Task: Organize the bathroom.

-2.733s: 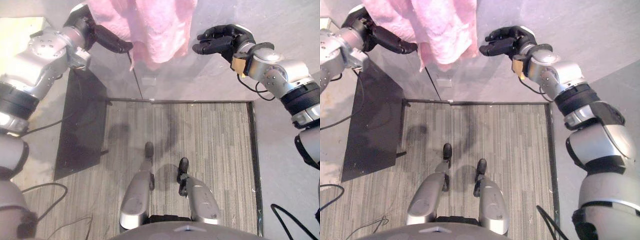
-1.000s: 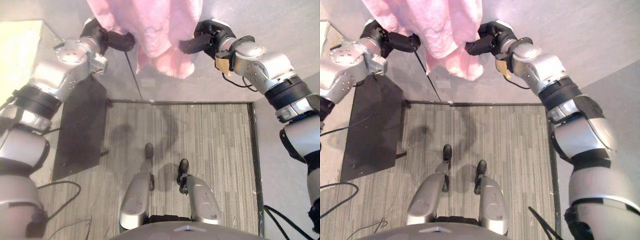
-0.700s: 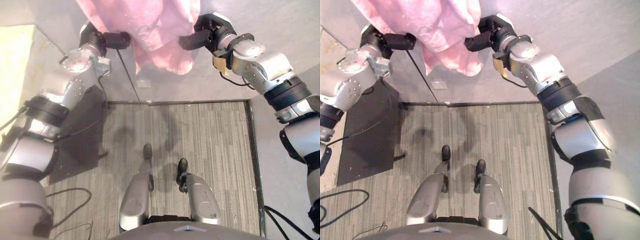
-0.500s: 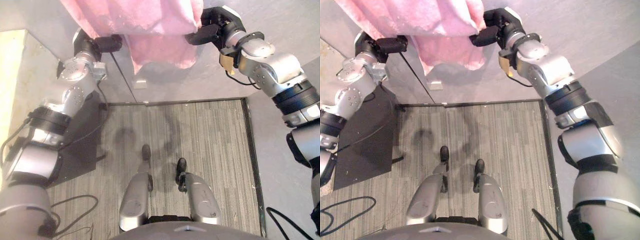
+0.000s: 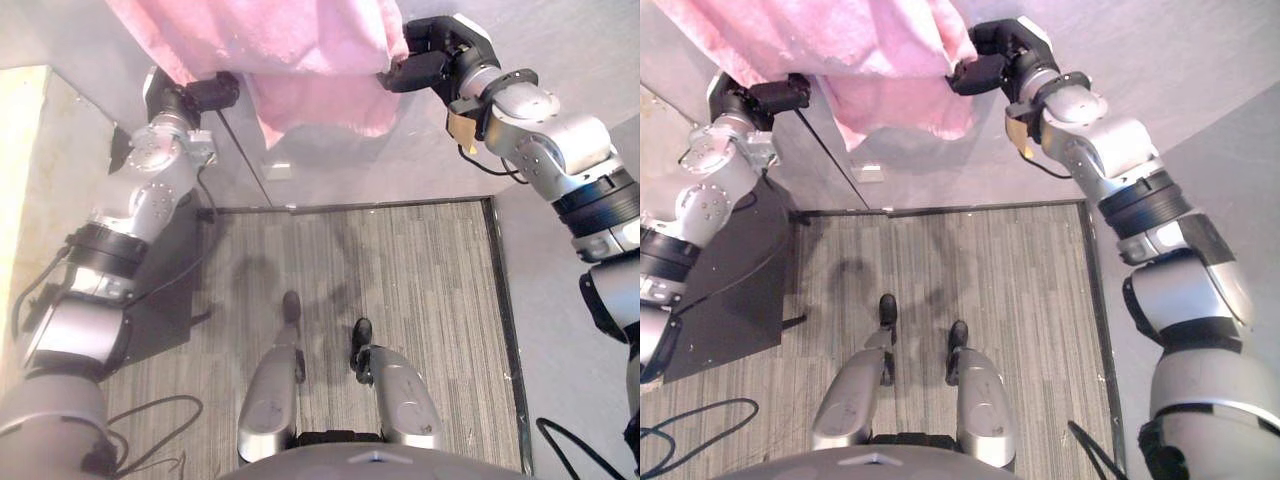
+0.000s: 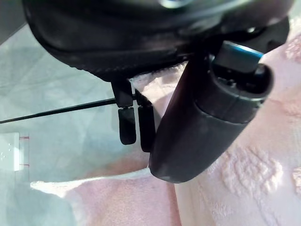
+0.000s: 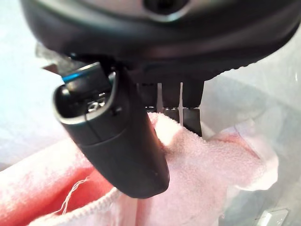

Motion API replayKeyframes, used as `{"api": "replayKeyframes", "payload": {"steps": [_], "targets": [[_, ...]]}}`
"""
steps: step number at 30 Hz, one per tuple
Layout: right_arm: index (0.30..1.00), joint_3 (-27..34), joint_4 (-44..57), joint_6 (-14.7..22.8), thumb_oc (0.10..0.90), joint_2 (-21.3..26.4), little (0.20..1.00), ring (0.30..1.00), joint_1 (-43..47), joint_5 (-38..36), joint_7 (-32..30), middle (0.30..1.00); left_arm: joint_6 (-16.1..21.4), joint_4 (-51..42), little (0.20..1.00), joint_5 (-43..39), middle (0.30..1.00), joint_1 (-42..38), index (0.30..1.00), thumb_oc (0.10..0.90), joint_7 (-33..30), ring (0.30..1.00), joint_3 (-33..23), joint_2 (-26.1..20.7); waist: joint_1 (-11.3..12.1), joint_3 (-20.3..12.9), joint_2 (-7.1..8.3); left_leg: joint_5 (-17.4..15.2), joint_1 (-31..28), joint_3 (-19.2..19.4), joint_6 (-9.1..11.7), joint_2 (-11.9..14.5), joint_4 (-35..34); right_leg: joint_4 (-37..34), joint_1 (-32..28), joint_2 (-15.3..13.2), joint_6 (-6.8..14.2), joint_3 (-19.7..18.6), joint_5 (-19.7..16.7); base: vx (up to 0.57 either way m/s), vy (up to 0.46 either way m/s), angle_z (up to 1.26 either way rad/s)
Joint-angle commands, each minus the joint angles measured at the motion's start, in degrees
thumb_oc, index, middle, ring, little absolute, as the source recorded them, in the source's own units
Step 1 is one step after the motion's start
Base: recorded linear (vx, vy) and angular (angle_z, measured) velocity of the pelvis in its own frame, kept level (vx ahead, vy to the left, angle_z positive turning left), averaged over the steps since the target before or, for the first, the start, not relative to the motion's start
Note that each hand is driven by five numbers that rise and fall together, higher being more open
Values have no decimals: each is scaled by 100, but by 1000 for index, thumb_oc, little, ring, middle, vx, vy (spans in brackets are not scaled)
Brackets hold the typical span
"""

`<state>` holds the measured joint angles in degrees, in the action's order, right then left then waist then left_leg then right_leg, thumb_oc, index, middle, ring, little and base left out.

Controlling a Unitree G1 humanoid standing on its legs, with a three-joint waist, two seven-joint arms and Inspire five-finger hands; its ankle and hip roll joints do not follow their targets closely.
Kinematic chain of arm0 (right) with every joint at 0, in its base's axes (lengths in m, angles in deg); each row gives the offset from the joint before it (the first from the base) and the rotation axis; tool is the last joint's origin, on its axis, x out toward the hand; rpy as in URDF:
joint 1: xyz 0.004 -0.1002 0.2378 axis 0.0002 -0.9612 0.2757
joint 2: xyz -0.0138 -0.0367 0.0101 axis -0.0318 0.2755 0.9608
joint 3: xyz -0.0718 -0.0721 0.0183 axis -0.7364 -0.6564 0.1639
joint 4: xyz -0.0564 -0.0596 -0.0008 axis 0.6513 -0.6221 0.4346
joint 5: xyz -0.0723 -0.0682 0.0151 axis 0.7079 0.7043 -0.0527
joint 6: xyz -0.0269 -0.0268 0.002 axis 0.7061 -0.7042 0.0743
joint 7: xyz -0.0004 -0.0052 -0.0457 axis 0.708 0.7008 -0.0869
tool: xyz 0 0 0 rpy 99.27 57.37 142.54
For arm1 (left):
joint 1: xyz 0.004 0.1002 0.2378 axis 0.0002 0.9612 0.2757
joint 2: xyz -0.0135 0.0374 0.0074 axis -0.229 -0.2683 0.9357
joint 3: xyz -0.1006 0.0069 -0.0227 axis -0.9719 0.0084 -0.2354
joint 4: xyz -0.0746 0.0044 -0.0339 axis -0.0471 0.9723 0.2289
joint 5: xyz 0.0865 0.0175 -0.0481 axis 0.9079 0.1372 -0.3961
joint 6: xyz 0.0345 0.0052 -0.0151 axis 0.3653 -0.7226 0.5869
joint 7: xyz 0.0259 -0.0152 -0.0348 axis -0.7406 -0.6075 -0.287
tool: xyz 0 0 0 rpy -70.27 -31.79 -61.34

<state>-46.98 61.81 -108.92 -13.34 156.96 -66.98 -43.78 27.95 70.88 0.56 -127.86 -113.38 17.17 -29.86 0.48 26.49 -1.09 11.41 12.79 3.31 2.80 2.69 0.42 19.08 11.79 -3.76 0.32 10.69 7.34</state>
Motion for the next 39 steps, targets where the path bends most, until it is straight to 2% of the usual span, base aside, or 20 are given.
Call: {"api": "replayKeyframes", "payload": {"steps": [1,3,5,10,14,20,21,24,25,27,29,30,31,34,39], "targets": [[300,928,-16,636,400,759,300,300,210,205,-576,300,973,643,300,640,300,90,300,400,-1202,300,-1815,-775,201,-353,327,-1223,-303,74,-118,-181,968,-853,-282,-247,247,-11,-551,0,0,0],[300,946,2,636,400,761,300,300,194,198,-572,300,914,616,300,740,300,117,300,400,-1200,300,-1827,-779,205,-349,325,-1230,-298,76,-120,-178,989,-840,-283,-254,246,-8,-548,0,0,0],[300,1008,64,610,400,796,300,300,139,218,-566,300,702,570,300,997,300,219,300,400,-1344,300,-1874,-832,224,-338,313,-1237,-295,58,-128,-187,1011,-831,-300,-263,247,-2,-545,0,0,0],[300,1029,90,602,400,755,300,300,149,253,-615,300,727,727,300,607,300,419,300,400,-1384,300,-2024,-752,240,-322,295,-1236,-304,42,-134,-191,1007,-808,-289,-268,253,-4,-534,0,0,0],[300,1030,183,555,400,747,300,300,147,191,-691,300,856,764,300,478,300,770,300,400,-1355,300,-2196,-476,250,-314,321,-1235,-269,7,-150,-205,1012,-751,-230,-251,254,-24,-514,-1,-8,2],[300,1061,192,584,400,754,300,300,108,176,-684,300,861,699,300,481,300,902,300,400,-1332,300,-2248,-364,255,-303,332,-1231,-255,2,-155,-205,1018,-733,-206,-241,247,-24,-517,-3,-12,4],[300,1125,236,570,400,721,300,300,65,186,-703,300,773,517,300,668,300,1111,300,400,-1202,300,-2310,-238,274,-271,343,-1219,-262,-24,-161,-209,1002,-710,-199,-225,245,-26,-516,3,-31,-2],[300,1135,263,570,400,703,300,300,67,156,-757,300,689,445,300,848,300,1090,300,400,-1135,300,-2254,-248,274,-252,349,-1215,-242,-20,-160,-205,1022,-691,-175,-226,243,-29,-521,1,-12,-1],[300,1160,270,580,400,703,300,300,42,159,-733,300,635,401,413,922,413,1109,413,475,-990,413,-2241,-275,270,-242,338,-1214,-230,-25,-159,-204,1032,-681,-164,-221,244,-39,-521,0,0,0],[300,1164,266,564,400,678,300,300,51,172,-704,300,567,392,900,1010,900,1086,900,800,-553,900,-2162,-331,269,-237,320,-1207,-237,-20,-158,-201,1022,-685,-172,-220,247,-44,-527,0,0,0],[375,1154,282,570,450,676,375,375,54,147,-662,375,427,307,900,1141,900,1054,900,800,-69,900,-2048,-377,263,-213,288,-1203,-232,-19,-165,-209,1021,-664,-157,-219,251,-56,-528,0,0,0],[524,1166,282,538,549,662,524,524,54,123,-569,524,268,232,900,1181,900,1045,900,800,455,900,-1930,-425,251,-205,262,-1197,-231,-20,-165,-208,1014,-653,-144,-216,257,-71,-529,0,0,0],[900,1168,279,545,800,662,900,900,50,121,-511,900,128,212,900,1425,900,1033,900,800,756,900,-1861,-452,247,-202,255,-1198,-231,-18,-169,-209,1011,-654,-142,-215,259,-78,-532,0,0,0],[900,1121,316,581,800,786,900,900,60,-118,-61,900,-106,-226,900,2053,900,1015,900,800,1788,900,-1439,-763,240,-168,197,-1181,-198,-10,-174,-209,1025,-644,-108,-215,264,-115,-554,-22,9,1],[900,1062,-38,988,800,703,900,900,-14,-180,446,900,-177,-205,900,2399,900,575,900,800,2366,900,-934,-1282,210,-179,89,-1143,-250,-48,-163,-218,975,-666,-155,-206,267,-150,-566,0,0,0]]}}
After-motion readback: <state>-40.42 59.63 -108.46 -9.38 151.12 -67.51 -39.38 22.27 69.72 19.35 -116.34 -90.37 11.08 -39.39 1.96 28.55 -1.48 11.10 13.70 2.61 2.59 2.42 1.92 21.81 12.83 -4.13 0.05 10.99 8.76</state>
